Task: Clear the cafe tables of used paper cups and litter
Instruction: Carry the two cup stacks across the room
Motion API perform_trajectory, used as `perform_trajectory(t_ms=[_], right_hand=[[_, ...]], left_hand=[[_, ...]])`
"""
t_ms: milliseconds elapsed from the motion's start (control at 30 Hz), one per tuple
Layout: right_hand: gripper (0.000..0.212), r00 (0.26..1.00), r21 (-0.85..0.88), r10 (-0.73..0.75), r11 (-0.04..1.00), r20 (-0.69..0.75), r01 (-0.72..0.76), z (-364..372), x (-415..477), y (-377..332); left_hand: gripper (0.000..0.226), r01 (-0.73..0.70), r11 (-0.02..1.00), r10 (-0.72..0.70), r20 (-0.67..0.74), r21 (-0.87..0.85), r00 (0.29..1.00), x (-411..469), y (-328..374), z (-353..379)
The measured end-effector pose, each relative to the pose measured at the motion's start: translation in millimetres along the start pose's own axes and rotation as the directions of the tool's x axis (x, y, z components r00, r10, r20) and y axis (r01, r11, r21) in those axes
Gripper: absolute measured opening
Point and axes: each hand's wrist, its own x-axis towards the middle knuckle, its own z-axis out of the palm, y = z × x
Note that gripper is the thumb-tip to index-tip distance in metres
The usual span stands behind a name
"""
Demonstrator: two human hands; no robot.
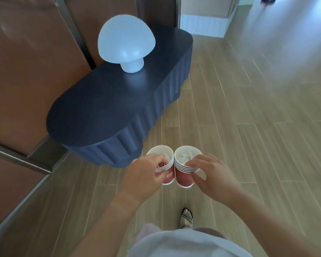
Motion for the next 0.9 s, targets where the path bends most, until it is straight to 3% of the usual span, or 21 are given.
perform_trajectory(t_ms=[333, 633, 900], right_hand=[[0.03, 0.998, -0.007, 0.007, 1.0, 0.065, -0.006, -8, 193, 70], [0.024, 0.996, -0.014, 0.083, 0.996, 0.035, -0.083, -29, 382, 127], [0.02, 0.985, 0.001, 0.171, 0.985, -0.008, -0.171, -63, 499, 194]], left_hand=[[0.017, 0.069, 0.997, -0.068, 0.027, -0.037, 0.997, 185, -39, -19], [0.024, -0.025, 0.999, 0.026, 0.032, -0.029, 0.999, 395, -82, -56], [0.03, -0.144, 0.989, 0.145, 0.052, -0.016, 0.988, 559, -75, -58]])
